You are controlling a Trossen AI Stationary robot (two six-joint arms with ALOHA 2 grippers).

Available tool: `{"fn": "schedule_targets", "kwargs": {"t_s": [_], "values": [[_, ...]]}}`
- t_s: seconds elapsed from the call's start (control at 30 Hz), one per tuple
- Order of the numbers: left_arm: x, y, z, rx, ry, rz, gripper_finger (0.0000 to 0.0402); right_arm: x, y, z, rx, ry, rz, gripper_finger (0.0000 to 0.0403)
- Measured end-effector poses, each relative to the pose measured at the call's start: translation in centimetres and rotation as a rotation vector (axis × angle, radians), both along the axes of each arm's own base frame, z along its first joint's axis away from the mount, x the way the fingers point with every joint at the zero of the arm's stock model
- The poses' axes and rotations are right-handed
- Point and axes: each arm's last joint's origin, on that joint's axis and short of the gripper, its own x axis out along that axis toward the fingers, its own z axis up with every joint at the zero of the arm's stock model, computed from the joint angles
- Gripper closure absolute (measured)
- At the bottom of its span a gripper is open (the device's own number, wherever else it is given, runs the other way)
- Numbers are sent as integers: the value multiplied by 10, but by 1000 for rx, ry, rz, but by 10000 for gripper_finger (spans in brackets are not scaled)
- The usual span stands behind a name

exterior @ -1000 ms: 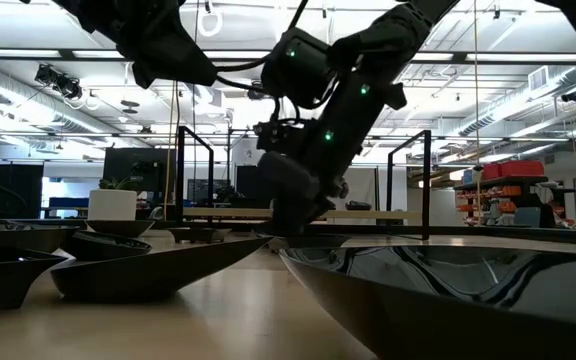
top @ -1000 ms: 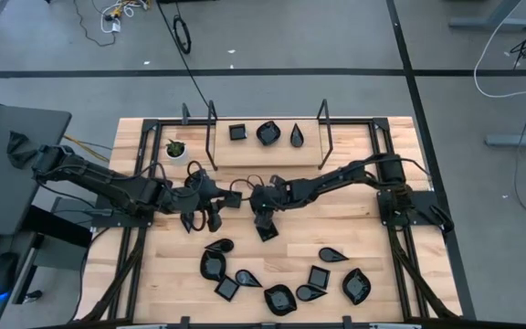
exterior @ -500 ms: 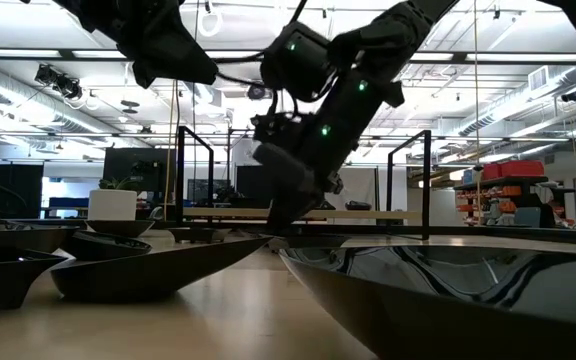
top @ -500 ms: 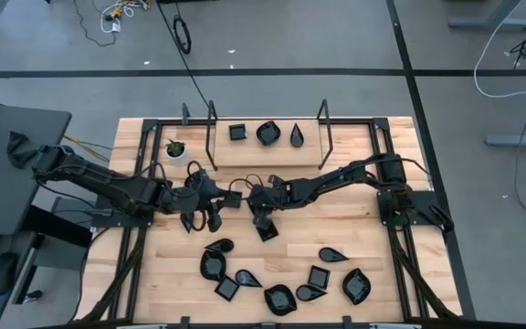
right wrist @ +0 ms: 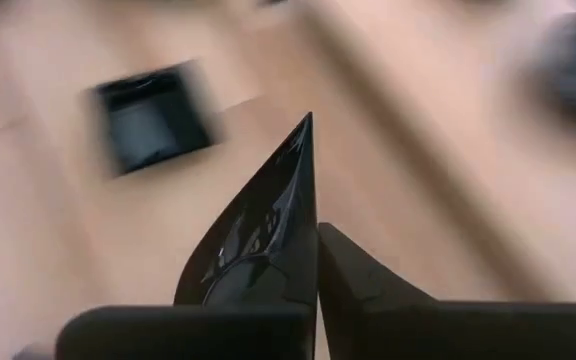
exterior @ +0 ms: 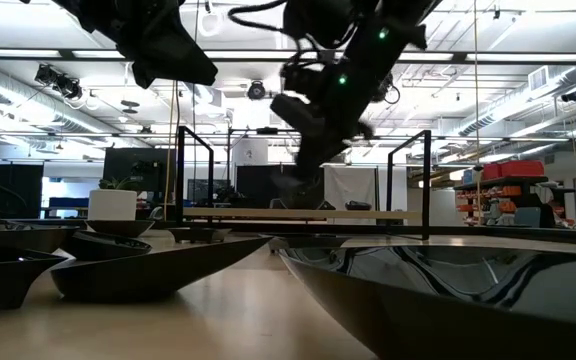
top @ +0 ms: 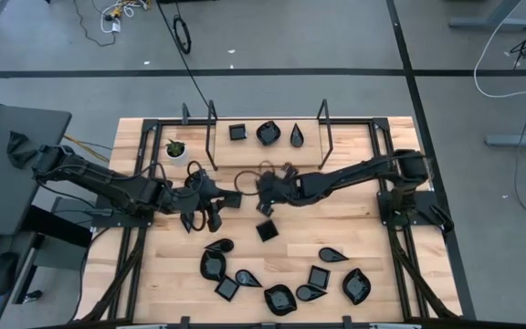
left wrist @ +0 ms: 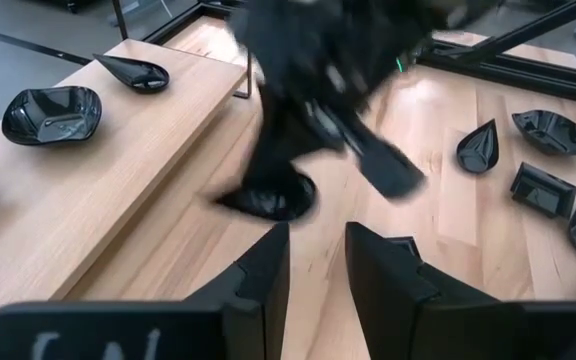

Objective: Pick & Place Mini shaped plates
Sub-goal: Stack the black teardrop shaped bowl on top of the other black teardrop shaped bowl on the shelf

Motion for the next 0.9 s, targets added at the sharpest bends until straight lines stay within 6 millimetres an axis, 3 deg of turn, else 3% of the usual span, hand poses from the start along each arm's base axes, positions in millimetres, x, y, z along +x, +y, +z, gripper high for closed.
{"fn": "schedule_targets", "kwargs": {"t_s": [0.1, 0.23, 0.37, 0.5, 0.67, 0.9], "values": [[0, 0, 0, 0, 0, 0, 296, -13, -19, 13, -104, 13, -169, 399], [0, 0, 0, 0, 0, 0, 296, -29, -60, 28, -172, 23, -345, 399], [0, 0, 0, 0, 0, 0, 296, -38, -104, 27, -157, 85, -404, 398], [0, 0, 0, 0, 0, 1, 296, -46, -135, 18, -153, 138, -462, 398], [0, 0, 0, 0, 0, 1, 296, -53, -153, 18, -149, 146, -513, 397], [0, 0, 0, 0, 0, 1, 296, -56, -158, 13, -153, 150, -521, 397]]}}
